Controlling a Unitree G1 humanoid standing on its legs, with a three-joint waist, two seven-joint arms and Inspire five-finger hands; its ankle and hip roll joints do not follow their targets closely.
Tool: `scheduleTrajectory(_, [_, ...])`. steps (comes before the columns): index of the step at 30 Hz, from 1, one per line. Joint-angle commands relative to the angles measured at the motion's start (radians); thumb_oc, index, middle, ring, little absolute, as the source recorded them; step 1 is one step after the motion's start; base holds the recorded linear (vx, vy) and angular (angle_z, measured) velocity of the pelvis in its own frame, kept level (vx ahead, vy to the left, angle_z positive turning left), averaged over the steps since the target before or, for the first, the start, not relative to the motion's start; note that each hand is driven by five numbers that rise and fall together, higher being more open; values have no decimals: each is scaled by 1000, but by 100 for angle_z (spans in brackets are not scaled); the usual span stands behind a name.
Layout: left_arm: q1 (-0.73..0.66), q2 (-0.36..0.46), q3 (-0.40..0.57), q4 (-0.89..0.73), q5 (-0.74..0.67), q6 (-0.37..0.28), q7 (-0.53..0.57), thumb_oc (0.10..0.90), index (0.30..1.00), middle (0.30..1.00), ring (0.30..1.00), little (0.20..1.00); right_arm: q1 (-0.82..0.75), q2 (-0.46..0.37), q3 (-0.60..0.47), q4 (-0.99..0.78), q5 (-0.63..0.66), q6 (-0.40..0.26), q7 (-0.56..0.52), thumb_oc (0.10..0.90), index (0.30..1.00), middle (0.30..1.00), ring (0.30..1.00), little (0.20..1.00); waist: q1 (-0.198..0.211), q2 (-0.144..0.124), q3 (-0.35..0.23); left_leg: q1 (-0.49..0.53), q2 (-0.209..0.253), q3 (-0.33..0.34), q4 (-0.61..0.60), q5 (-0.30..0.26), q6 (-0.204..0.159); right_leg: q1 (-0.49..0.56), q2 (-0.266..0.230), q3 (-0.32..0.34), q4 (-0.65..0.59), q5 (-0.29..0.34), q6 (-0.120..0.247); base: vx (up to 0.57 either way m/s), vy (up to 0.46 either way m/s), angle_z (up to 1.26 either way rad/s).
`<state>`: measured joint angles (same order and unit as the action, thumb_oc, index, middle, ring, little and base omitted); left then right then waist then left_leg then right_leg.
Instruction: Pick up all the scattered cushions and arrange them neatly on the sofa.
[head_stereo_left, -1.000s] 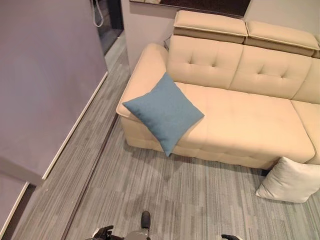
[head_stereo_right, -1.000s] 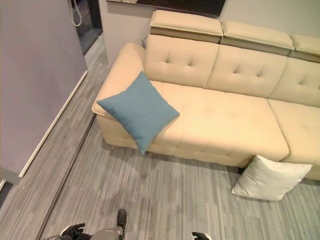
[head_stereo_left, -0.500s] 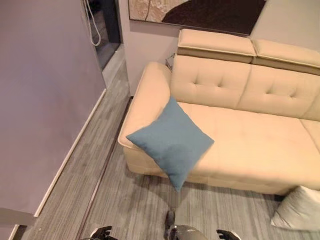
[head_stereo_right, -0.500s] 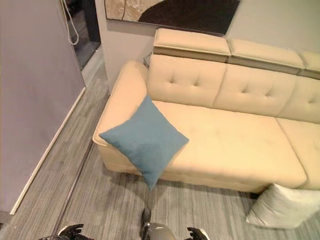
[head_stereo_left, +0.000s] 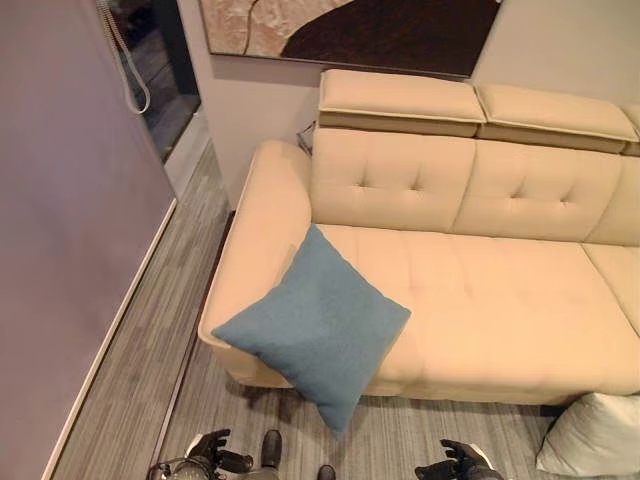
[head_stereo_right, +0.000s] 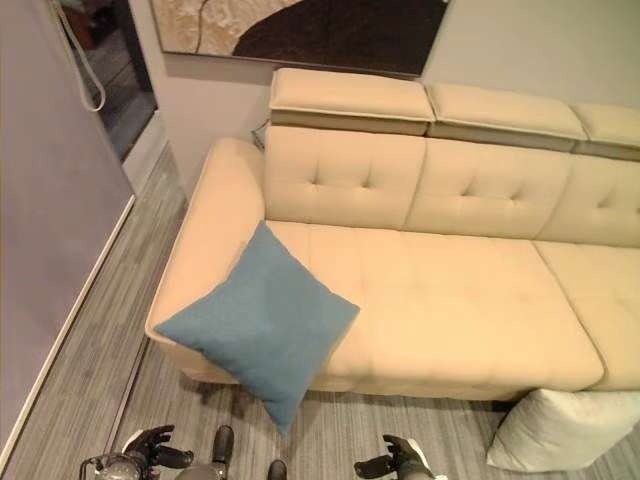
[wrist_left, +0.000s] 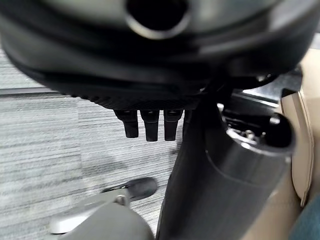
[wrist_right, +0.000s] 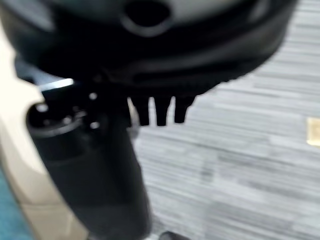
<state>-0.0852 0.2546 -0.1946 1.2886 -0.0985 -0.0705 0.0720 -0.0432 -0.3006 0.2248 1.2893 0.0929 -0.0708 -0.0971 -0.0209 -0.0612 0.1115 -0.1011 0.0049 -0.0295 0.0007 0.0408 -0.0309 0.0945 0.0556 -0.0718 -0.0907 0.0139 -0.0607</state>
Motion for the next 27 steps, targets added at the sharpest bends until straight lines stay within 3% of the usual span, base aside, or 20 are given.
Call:
scheduleTrajectory(1, [-10,34,6,5,-5,-26,12,800,900,900,900,900,-15,-24,-8,-16,13,-13,-33,800,900,900,900,900,29,-4,-8,76,-25,11,35,-82,10,-76,-105,-8,70,-17,138,54,132,-15])
scheduleTrajectory(13, [-52,138,51,-82,-42,-65,53,800,900,900,900,900,-30,-47,-21,-13,8,-16,-41,800,900,900,900,900,32,18,-37,146,-43,37,-45,-80,30,-64,-131,4,60,0,170,44,60,-9])
scheduleTrajectory(19, [-61,228,110,-372,-152,-122,96,800,900,900,900,900,-23,-63,-31,-48,1,-26,-47,800,900,900,900,900,32,28,-37,168,-44,37,-60,-81,28,-49,-133,2,51,-1,175,6,2,0])
scheduleTrajectory(20, [-37,261,151,-527,-180,-149,128,800,900,900,900,900,-12,-57,-36,-69,-9,-30,-50,800,900,900,900,900,34,28,-36,173,-42,38,-64,-82,28,-45,-133,1,47,0,177,0,0,0])
scheduleTrajectory(21, [-25,267,166,-580,-180,-155,140,800,900,900,900,900,-6,-54,-40,-75,-14,-31,-52,800,900,900,900,900,35,28,-36,176,-42,39,-66,-83,28,-43,-133,1,46,0,178,19,-34,-2])
scheduleTrajectory(27, [-27,257,203,-729,-208,-186,193,800,900,900,900,900,10,-40,-41,-75,-37,-22,-54,800,900,900,900,900,30,27,-42,189,-38,47,-73,-88,26,-31,-132,6,36,-1,181,20,-22,-6])
